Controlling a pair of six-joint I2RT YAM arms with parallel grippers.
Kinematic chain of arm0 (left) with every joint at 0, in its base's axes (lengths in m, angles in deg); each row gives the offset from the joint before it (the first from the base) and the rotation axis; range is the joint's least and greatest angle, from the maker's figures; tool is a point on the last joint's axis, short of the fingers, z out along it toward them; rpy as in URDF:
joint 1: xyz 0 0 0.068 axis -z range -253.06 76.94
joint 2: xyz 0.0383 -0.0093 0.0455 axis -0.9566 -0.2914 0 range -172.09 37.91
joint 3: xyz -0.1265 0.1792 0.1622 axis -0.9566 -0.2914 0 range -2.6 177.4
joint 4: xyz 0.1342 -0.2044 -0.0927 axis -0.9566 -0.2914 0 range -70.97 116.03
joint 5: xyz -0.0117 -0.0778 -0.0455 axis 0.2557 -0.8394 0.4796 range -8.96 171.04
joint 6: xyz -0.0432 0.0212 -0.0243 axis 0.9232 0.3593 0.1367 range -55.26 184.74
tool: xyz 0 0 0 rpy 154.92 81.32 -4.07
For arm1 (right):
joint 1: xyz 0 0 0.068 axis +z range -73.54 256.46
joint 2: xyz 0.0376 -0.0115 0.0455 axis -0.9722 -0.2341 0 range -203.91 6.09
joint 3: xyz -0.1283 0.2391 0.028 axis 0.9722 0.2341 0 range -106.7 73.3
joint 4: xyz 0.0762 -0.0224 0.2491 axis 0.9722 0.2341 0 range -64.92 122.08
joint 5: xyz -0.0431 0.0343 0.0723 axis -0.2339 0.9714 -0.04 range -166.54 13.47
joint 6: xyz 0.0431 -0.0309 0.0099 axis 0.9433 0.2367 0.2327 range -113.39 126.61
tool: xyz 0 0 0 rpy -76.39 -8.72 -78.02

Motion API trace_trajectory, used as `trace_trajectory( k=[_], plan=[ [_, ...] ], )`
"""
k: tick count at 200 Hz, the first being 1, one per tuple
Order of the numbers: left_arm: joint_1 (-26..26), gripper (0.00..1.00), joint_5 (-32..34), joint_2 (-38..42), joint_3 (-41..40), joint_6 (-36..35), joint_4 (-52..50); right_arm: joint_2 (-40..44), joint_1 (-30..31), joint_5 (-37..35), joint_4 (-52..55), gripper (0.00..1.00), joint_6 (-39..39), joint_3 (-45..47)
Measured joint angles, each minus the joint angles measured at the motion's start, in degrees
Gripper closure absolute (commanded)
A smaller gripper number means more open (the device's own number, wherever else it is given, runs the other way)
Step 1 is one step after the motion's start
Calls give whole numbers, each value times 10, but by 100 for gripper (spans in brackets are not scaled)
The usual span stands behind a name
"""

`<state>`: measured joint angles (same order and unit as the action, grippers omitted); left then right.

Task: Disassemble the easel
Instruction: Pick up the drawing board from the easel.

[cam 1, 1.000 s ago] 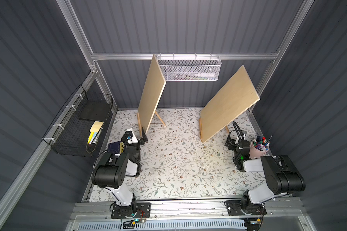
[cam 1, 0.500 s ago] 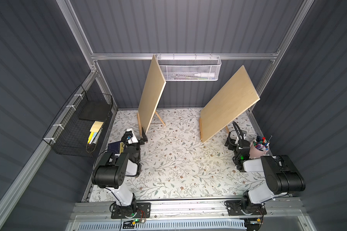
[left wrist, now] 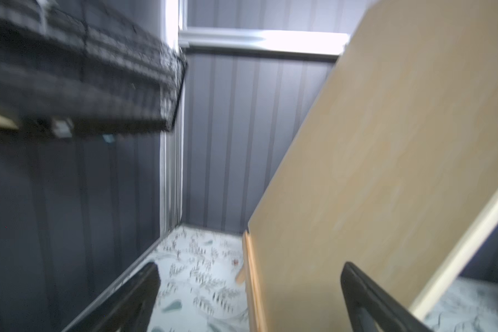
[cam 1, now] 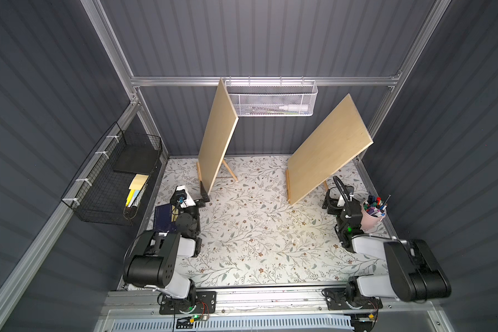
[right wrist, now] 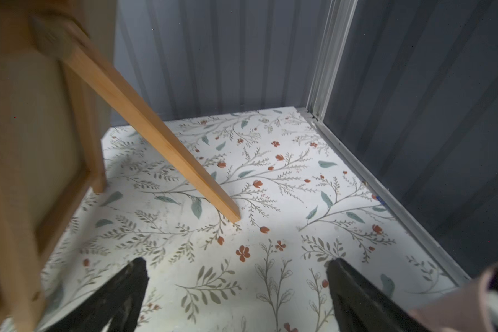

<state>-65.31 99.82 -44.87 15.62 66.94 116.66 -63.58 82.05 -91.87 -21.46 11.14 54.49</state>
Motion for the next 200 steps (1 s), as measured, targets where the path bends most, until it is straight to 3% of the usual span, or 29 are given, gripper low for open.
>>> trace_trajectory(
  k=[39,75,122,167,200],
  plan=[
    [43,0,20,156,12,27,-56,197,0,-59,115,1,61,-13],
    [76,1,-9,278,15,78,-76,251,0,-85,221,1,122,-35],
    [81,1,-19,291,34,213,-166,257,0,-77,404,1,218,-153],
    [84,1,-26,313,29,285,-199,363,0,-72,415,1,281,-85],
    [102,1,-35,288,35,325,-217,375,0,-66,442,1,305,-102]
  ],
)
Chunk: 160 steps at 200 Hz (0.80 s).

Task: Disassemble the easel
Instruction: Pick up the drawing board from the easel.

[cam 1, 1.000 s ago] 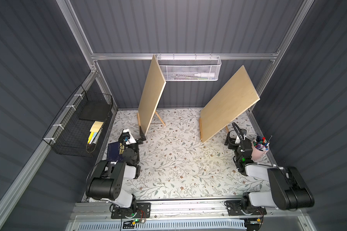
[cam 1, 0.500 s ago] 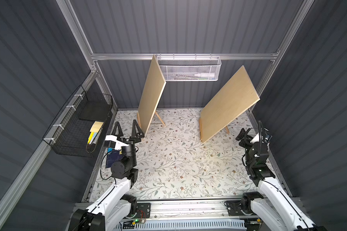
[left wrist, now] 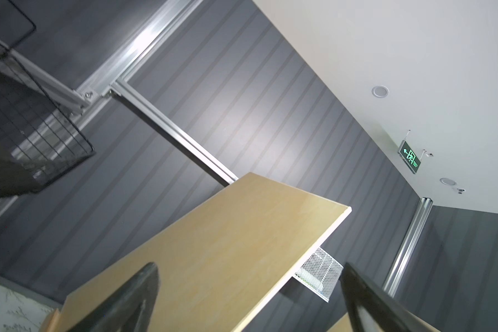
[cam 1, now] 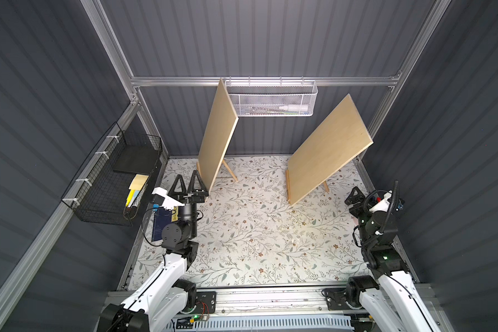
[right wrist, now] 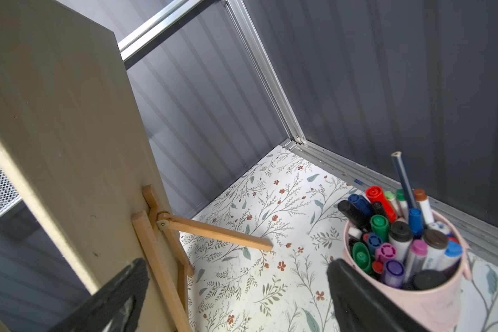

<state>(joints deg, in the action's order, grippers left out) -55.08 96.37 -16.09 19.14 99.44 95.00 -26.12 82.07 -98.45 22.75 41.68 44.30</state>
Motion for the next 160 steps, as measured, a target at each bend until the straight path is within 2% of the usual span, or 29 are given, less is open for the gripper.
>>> trace_trajectory(
  k=[36,57,76,117,136,160],
  plan=[
    [83,1,28,31,0,31,-72,34,0,32,49,1,5,-38],
    [124,1,64,63,3,36,-109,46,0,64,107,1,5,-109],
    [131,1,93,74,6,41,-141,33,0,107,160,1,7,-200],
    [131,1,126,75,6,48,-194,-34,25,264,210,1,38,-355],
    [131,1,133,67,8,50,-206,-68,97,292,214,2,49,-393],
    [131,1,143,50,18,54,-231,-143,281,244,222,1,16,-447]
  ],
)
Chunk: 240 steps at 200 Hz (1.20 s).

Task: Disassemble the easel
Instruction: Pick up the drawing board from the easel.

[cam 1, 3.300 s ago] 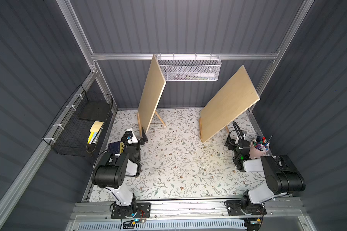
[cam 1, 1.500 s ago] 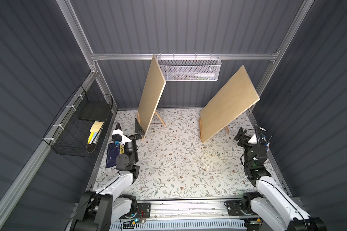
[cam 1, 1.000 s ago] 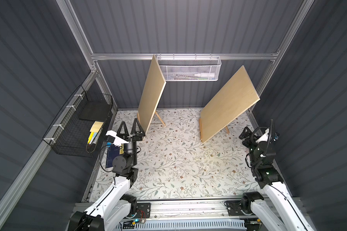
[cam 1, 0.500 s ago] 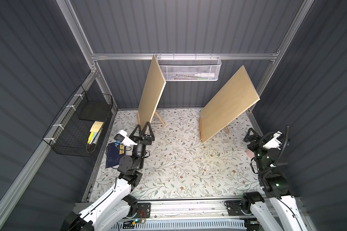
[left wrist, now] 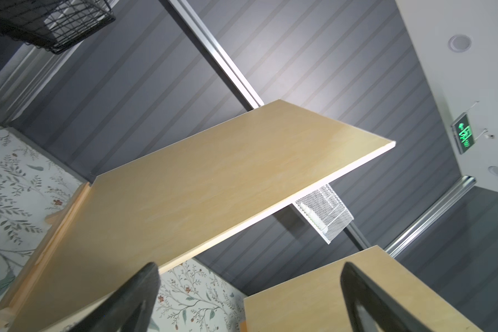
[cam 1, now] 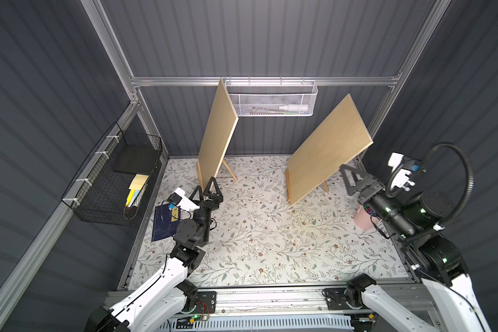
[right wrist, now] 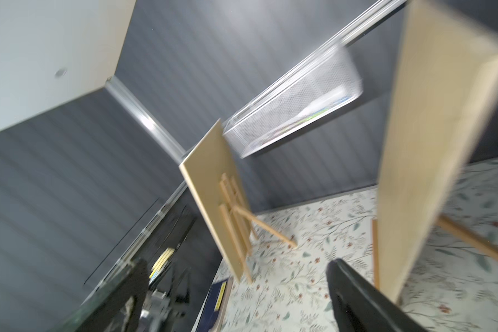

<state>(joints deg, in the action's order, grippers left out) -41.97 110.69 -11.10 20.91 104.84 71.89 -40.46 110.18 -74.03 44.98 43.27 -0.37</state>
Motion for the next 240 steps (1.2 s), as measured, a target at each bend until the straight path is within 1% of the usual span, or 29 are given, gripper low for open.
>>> trace_trajectory(
  k=[8,17,35,53,75,97,123,132,149,156,187,231,240],
  plan=[
    [0,1,5,-3,3,2,-6,-36,61,-31,1,1,-19,-23],
    [0,1,12,-3,6,5,-14,-80,111,-58,-1,1,-36,-47],
    [0,1,31,-2,12,11,-30,-185,168,-96,-5,1,-58,-98],
    [0,1,55,-2,22,18,-52,-300,193,-123,-14,1,-70,-150],
    [0,1,85,3,25,30,-72,-431,205,-144,-19,1,-79,-216],
    [0,1,109,4,25,38,-83,-525,209,-158,-41,1,-87,-260],
    [0,1,124,0,26,42,-87,-568,209,-175,-103,4,-96,-261],
    [0,1,126,-2,26,42,-87,-574,209,-182,-138,6,-101,-257],
    [0,1,126,-5,26,43,-87,-580,209,-191,-203,15,-111,-250],
    [0,1,126,-5,26,43,-87,-582,209,-192,-234,17,-116,-246],
    [0,1,125,-14,26,43,-86,-603,209,-195,-348,19,-135,-240],
    [0,1,124,-20,26,43,-86,-660,200,-198,-387,21,-136,-266],
    [0,1,123,-20,26,43,-86,-672,195,-196,-388,25,-134,-277]
  ],
)
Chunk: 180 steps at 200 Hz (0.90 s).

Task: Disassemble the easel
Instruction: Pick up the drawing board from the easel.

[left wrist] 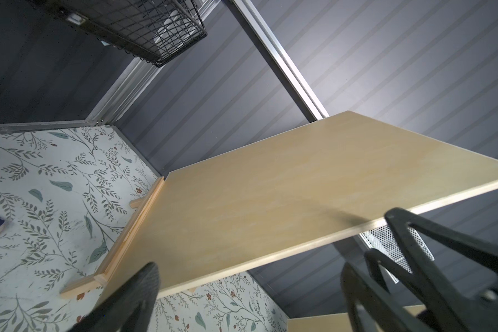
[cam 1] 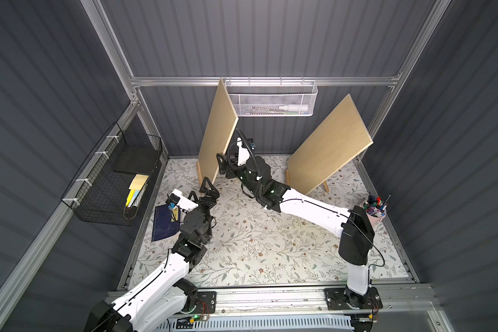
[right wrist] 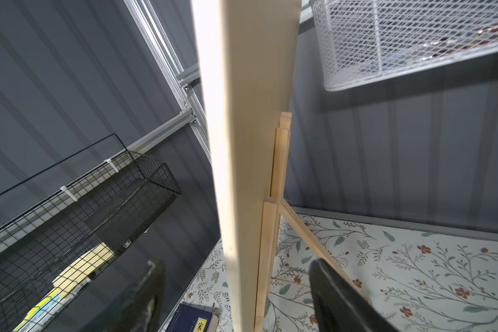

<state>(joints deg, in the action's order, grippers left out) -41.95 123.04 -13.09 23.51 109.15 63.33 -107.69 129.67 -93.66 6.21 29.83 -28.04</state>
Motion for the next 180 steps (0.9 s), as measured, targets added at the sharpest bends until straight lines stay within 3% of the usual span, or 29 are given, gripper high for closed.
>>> trace_trajectory(
  k=[24,112,152,180],
  plan=[
    [0,1,0,0,0,0,0,-23,-12,3,-14,32,6,-23],
    [0,1,-17,7,0,-3,31,-106,-26,27,-91,35,7,-94],
    [0,1,-26,5,-1,-3,40,-139,-26,32,-103,44,5,-129],
    [0,1,-31,5,-2,-3,47,-152,-27,33,-113,60,4,-148]
  ],
)
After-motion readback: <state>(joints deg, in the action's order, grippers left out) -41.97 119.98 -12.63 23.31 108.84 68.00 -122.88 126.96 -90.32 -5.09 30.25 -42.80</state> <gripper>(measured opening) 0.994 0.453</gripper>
